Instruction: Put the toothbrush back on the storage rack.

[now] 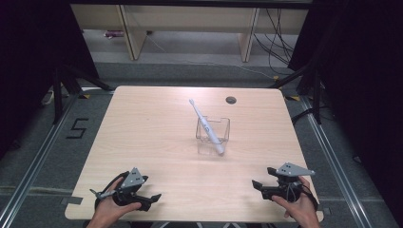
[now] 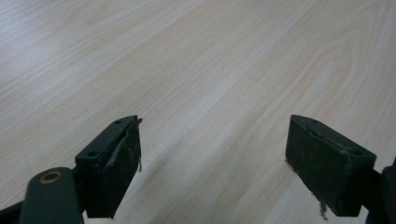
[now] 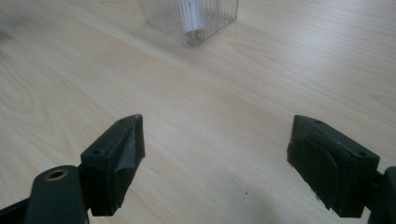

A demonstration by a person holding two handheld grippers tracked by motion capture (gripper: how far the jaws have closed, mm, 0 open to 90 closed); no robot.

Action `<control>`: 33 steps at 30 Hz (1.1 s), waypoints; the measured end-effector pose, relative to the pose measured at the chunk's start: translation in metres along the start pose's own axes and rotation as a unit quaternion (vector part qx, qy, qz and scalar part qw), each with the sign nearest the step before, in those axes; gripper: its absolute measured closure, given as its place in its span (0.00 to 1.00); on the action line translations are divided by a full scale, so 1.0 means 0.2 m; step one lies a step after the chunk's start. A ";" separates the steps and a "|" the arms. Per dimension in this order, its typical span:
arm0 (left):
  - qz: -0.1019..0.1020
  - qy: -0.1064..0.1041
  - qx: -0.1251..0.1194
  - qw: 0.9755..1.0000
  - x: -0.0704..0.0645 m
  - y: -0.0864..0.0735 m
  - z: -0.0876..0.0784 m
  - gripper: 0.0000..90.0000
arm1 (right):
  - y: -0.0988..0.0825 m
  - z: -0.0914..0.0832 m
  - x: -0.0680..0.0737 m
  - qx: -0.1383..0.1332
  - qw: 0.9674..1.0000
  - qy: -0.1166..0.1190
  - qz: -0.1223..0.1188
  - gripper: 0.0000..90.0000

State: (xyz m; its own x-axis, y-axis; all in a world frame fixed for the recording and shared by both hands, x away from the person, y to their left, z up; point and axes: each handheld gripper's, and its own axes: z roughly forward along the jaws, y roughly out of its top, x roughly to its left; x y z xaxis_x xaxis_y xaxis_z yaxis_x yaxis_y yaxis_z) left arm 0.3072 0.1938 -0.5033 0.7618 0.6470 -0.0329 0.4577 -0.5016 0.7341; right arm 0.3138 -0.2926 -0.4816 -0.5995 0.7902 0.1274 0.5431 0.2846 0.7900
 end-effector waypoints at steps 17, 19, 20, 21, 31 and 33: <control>-0.005 0.001 -0.001 1.000 0.00 0.00 0.00 0.20 | -0.05 -0.05 0.01 -0.006 1.000 -0.011 -0.009 0.19; -0.008 -0.001 -0.003 1.000 -0.01 0.00 0.00 0.20 | -0.06 -0.06 0.02 0.001 1.000 -0.008 0.004 0.19; -0.008 -0.001 -0.003 1.000 -0.01 0.00 0.00 0.20 | -0.06 -0.06 0.01 -0.006 1.000 -0.015 -0.013 0.19; -0.008 -0.001 -0.003 1.000 -0.01 0.00 0.00 0.20 | -0.06 -0.06 0.01 -0.004 1.000 -0.016 -0.011 0.19; -0.002 0.002 -0.001 1.000 0.00 0.00 0.00 0.20 | -0.09 -0.08 0.02 -0.002 1.000 -0.013 0.000 0.18; -0.003 0.003 -0.001 1.000 0.00 0.00 0.00 0.20 | -0.10 -0.08 0.01 -0.005 1.000 -0.017 -0.017 0.18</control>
State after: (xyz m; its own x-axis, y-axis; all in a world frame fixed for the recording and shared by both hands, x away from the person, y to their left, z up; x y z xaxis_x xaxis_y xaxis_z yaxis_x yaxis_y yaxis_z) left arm 0.3066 0.1936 -0.5032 0.7568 0.6528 -0.0335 0.4607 -0.4963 0.7358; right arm 0.2917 -0.3050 -0.4866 -0.5964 0.7987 0.0800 0.5176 0.3065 0.7989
